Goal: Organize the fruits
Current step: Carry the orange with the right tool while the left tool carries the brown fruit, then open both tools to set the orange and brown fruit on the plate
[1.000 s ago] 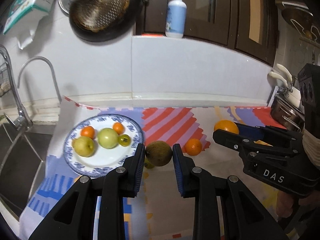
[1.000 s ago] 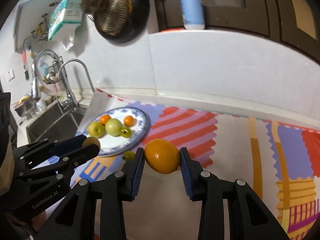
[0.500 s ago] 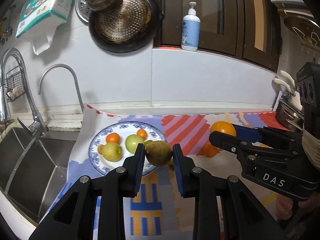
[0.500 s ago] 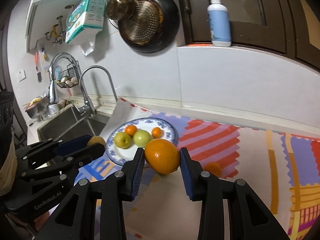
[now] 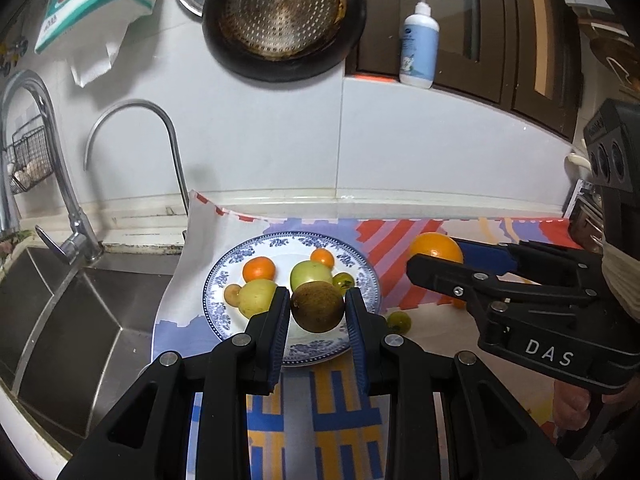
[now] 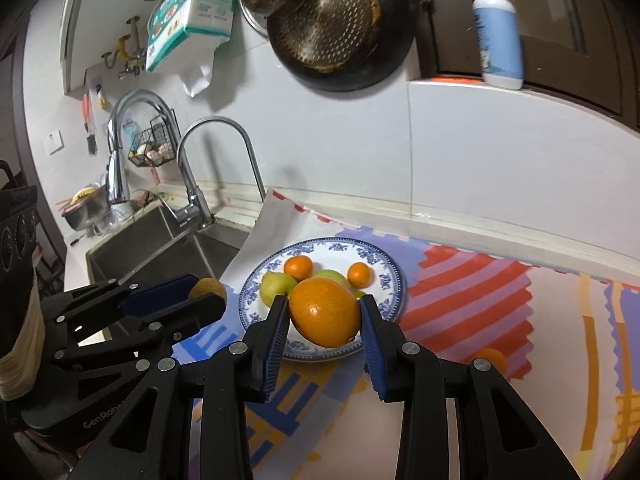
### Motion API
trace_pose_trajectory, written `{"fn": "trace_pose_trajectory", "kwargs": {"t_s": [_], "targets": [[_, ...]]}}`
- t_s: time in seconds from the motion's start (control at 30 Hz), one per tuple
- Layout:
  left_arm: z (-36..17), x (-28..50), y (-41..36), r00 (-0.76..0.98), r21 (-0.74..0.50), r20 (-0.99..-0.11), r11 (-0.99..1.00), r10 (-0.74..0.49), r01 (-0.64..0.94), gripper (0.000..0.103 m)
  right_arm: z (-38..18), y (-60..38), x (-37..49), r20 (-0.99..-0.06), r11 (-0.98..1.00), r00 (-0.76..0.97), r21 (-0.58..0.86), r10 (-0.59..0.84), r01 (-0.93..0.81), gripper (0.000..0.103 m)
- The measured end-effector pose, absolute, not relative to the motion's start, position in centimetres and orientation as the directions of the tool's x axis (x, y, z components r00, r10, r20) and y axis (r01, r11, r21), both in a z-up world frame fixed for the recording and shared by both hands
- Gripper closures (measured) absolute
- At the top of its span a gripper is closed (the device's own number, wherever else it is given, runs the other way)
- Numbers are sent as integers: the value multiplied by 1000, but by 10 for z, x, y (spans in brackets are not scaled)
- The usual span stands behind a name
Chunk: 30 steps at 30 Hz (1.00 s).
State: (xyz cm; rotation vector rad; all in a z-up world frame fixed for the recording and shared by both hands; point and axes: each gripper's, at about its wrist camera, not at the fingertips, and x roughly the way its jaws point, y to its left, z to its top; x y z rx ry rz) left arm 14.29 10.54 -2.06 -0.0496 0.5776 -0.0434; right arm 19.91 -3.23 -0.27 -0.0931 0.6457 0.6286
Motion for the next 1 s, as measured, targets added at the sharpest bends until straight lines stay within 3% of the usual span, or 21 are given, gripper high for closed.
{"fn": "trace_pose_trajectory", "kwargs": {"t_s": [1.0], "targets": [[-97,215,124,722,-62,-690,998,-49,9,74,-97,12,285,-767,784,426,157,480,-601,66]]}}
